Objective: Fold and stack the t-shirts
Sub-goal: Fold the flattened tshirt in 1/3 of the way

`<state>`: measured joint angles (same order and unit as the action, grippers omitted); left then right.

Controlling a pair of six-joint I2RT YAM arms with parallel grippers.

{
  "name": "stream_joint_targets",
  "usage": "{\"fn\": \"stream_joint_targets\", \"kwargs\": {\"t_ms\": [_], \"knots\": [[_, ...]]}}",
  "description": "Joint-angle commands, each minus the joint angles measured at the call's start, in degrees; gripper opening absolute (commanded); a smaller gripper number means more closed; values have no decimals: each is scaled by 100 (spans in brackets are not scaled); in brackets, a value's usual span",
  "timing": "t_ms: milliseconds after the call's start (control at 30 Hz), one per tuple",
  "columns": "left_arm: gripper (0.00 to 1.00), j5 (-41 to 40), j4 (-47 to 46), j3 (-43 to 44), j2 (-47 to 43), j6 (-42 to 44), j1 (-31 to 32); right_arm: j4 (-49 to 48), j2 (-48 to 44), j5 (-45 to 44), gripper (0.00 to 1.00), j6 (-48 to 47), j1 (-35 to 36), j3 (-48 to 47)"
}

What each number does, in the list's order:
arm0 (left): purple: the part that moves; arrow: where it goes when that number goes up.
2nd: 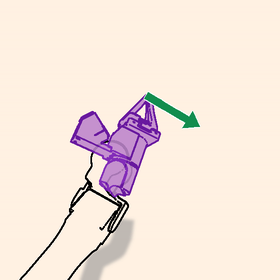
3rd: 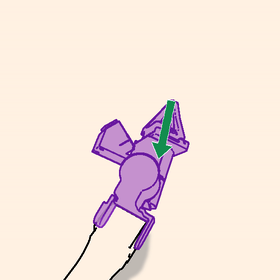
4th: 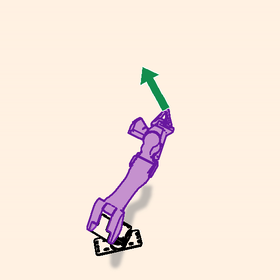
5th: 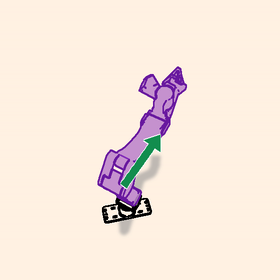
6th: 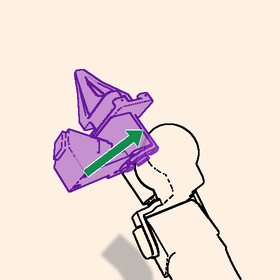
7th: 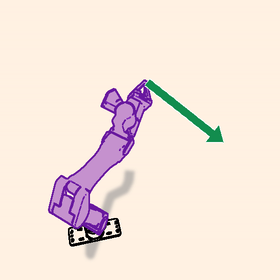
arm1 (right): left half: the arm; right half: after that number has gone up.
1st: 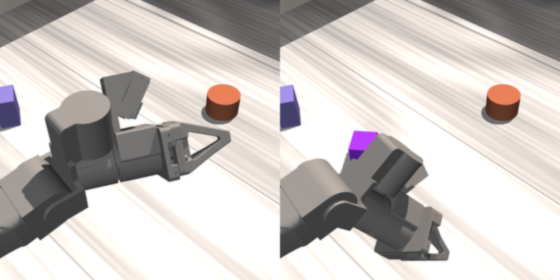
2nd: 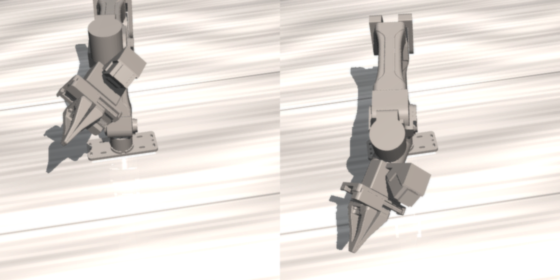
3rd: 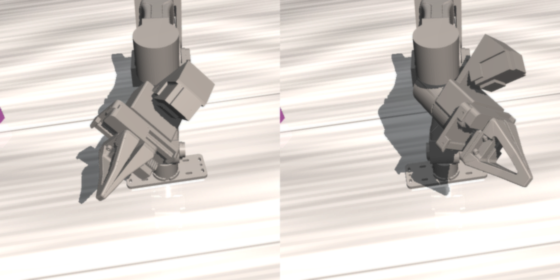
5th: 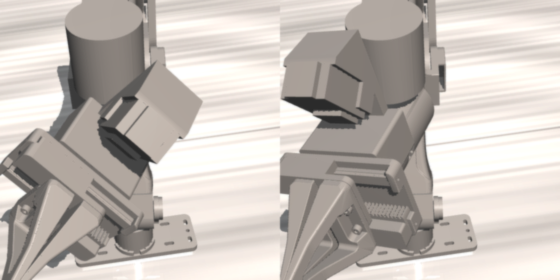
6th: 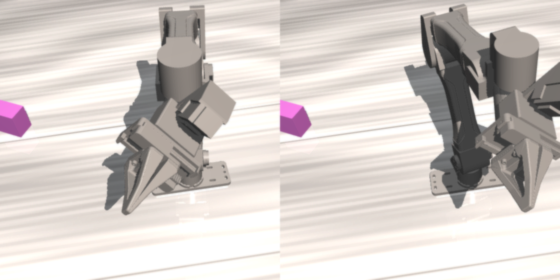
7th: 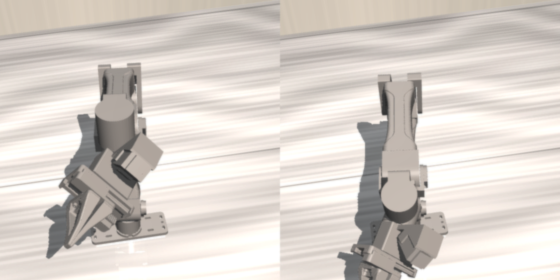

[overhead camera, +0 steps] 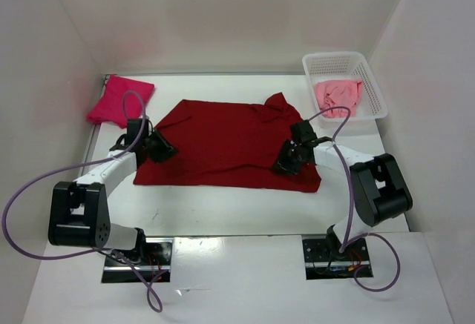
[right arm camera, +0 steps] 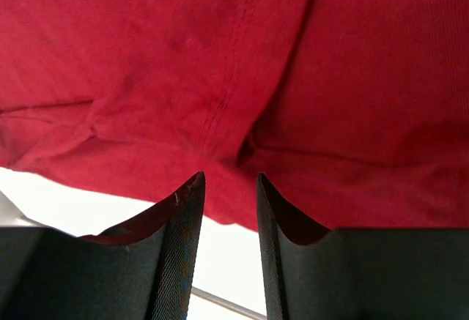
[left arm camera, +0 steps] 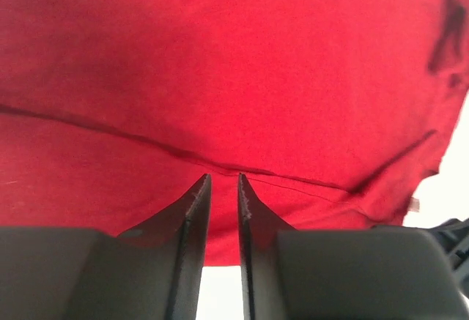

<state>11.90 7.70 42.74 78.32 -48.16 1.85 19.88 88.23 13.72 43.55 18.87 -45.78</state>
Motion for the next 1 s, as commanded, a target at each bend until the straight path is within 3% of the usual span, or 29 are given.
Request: {"fn": "stream_joint_targets", "kwargs": {"t_ms": [0, 433, 533, 667, 967], "knots": [[29, -196, -357, -64, 121, 132, -9, -441, 229, -193, 37, -101, 20, -115], [32, -618, -243, -486, 174, 246, -325, -546, 608, -440, 35, -154, 20, -484], [32, -619, -182, -617, 113, 246, -378, -546, 661, -440, 22, -207, 20, -590], [32, -672, -182, -618, 60, 194, -440, -546, 766, -387, 15, -207, 20, -809], [32, -672, 46, 84, -11, 307, -440, -477, 1829, -132, 14, -49, 265, -2179]]}}
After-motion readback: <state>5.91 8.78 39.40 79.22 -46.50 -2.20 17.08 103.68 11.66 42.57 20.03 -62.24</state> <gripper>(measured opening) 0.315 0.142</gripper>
